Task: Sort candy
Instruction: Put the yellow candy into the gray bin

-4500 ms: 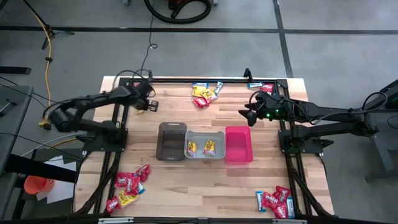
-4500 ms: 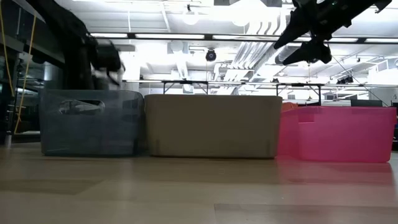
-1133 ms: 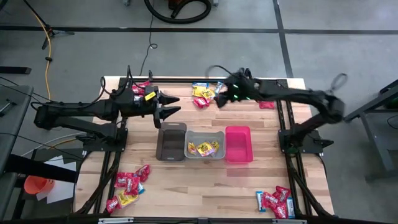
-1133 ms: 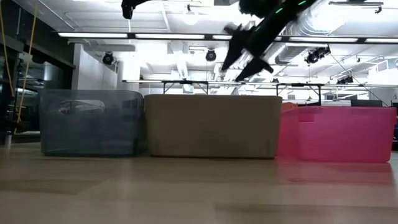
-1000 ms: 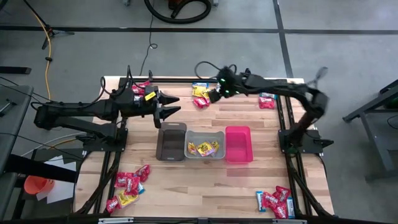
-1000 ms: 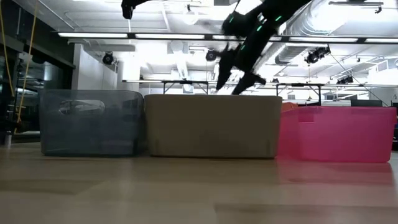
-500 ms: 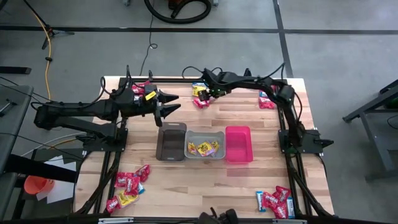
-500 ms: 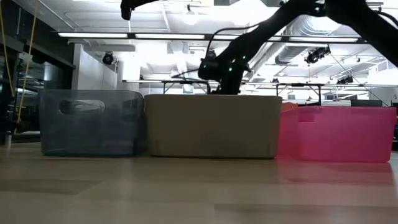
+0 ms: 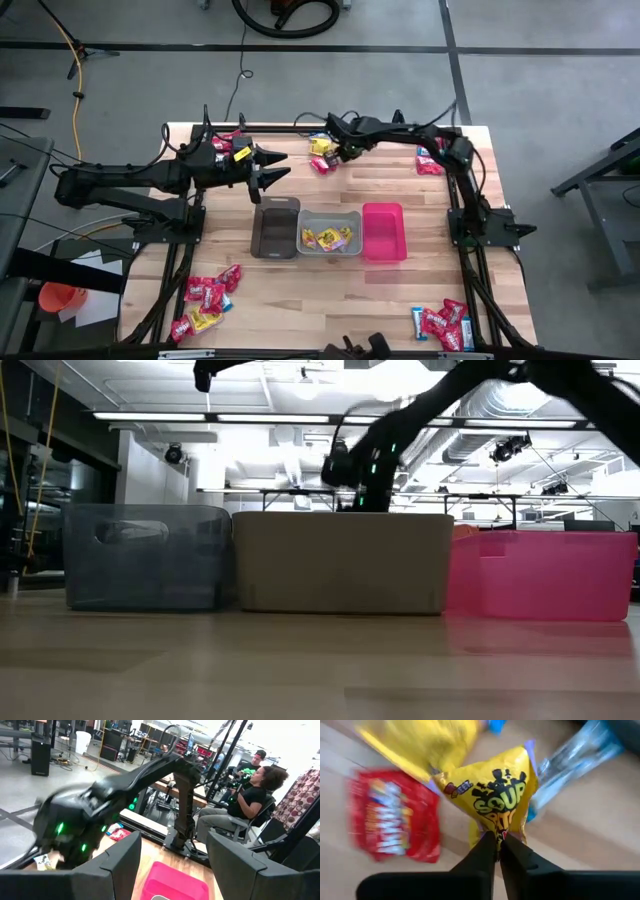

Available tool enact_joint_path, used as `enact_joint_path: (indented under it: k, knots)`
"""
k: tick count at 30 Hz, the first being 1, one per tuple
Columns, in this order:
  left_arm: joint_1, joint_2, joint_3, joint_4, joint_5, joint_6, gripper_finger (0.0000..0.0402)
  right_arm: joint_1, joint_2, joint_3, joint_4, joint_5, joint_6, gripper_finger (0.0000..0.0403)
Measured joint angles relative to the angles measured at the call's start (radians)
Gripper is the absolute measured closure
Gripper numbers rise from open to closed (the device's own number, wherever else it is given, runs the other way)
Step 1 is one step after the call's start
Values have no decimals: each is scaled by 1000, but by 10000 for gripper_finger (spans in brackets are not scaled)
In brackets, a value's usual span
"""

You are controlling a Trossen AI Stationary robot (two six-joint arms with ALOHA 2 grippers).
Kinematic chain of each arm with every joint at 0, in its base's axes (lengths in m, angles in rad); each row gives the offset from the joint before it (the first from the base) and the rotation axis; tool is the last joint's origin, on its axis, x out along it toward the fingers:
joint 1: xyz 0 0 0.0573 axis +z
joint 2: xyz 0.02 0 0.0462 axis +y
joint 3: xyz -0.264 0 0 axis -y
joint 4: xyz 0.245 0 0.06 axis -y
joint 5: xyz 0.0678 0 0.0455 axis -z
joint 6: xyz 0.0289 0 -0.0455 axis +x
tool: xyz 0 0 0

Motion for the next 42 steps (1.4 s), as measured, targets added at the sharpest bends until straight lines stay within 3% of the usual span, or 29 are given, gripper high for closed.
enact_joint_path:
  k: [5, 10, 19, 26, 32, 42]
  knots:
    - [8, -4, 0, 1, 0, 18, 191, 11, -175, 2, -36, 63, -155, 398]
    - [17, -4, 0, 1, 0, 19, 191, 81, -390, 2, -28, 48, -325, 400]
    - [17, -4, 0, 0, 0, 19, 191, 355, -600, -17, -2, 36, -383, 402]
    - [8, -4, 0, -1, 0, 60, 191, 574, -730, -343, 218, 35, -243, 402]
    - [4, -4, 0, -1, 0, 140, 191, 684, -794, -617, 621, 31, -131, 402]
    - [4, -4, 0, -1, 0, 166, 191, 703, -796, -662, 700, 12, -142, 402]
